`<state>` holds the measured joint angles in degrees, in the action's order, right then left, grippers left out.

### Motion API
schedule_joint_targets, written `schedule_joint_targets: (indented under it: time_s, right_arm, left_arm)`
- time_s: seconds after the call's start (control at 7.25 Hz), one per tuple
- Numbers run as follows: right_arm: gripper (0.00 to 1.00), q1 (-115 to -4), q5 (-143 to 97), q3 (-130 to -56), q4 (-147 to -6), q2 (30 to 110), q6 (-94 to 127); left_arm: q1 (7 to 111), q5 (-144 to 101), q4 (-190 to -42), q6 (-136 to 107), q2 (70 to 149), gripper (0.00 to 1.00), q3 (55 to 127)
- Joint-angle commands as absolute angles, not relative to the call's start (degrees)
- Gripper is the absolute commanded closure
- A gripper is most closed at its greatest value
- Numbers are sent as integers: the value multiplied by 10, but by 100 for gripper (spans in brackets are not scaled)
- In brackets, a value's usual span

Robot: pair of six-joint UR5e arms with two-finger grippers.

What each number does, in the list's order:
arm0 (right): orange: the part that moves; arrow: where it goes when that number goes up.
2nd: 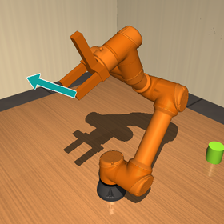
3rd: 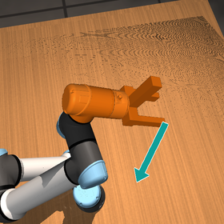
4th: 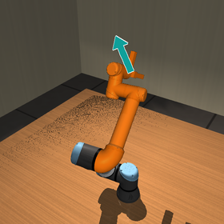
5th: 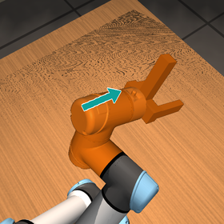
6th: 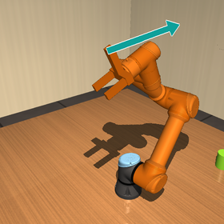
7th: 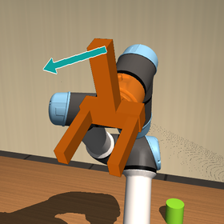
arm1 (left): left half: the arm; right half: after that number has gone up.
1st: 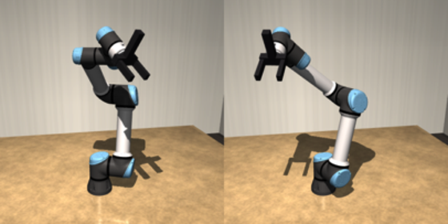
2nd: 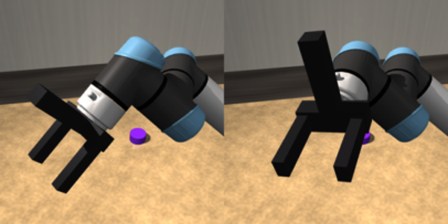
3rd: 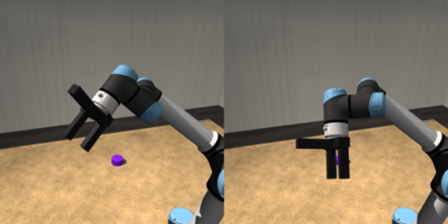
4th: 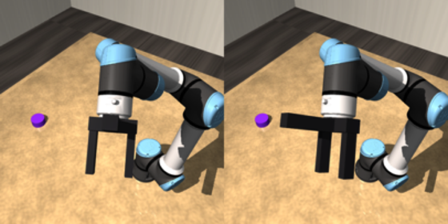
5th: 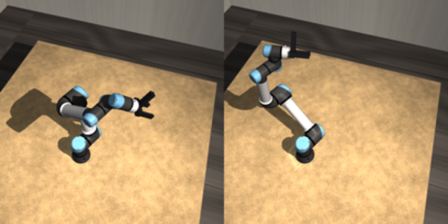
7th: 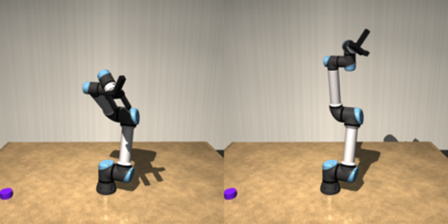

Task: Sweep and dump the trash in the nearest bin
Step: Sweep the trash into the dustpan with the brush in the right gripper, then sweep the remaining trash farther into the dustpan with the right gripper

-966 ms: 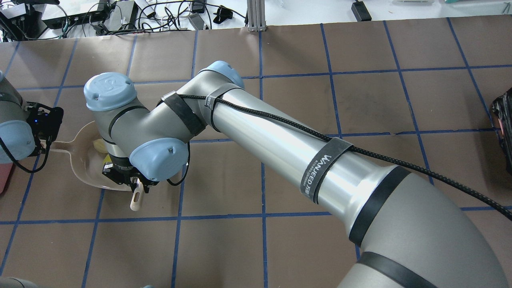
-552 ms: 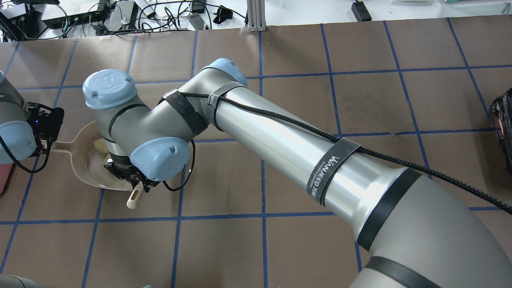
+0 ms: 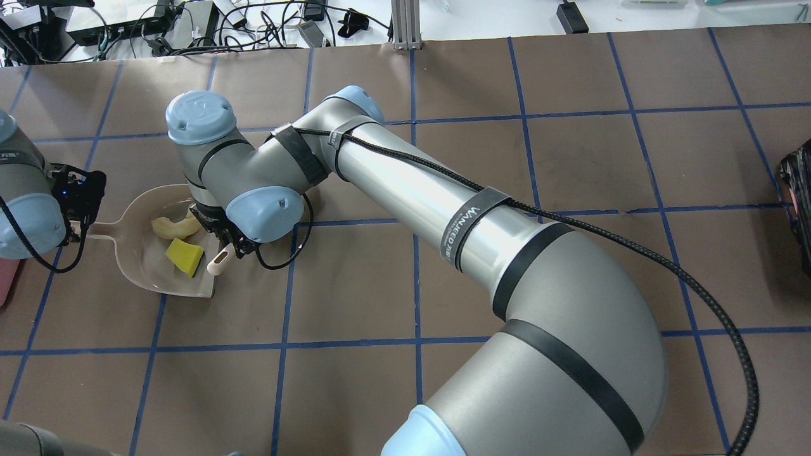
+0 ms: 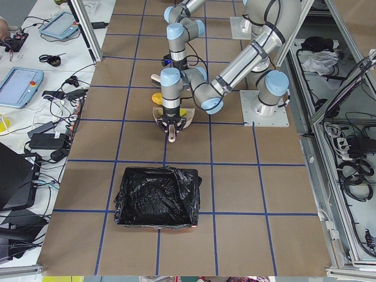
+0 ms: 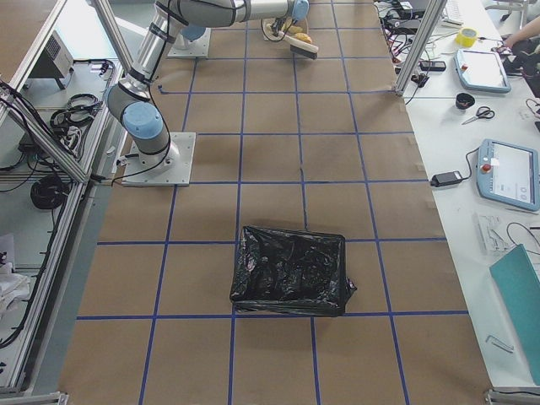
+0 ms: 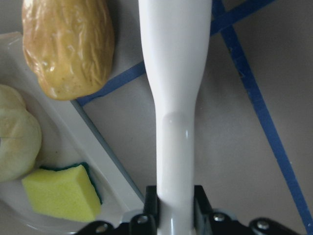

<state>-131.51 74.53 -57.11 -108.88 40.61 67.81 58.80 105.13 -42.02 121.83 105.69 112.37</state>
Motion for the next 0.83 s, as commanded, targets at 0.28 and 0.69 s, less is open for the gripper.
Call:
schedule_joint_targets:
  time_s: [0.28, 0.69]
  right_arm:
    - [100, -1318, 728, -554, -1027, 388, 286]
    - [100, -1333, 706, -552, -1035, 391, 96]
  left_arm:
    - [589, 1051, -419, 1216, 1077, 100, 1095]
    - [589, 1052, -418, 1211, 1084, 100, 1094]
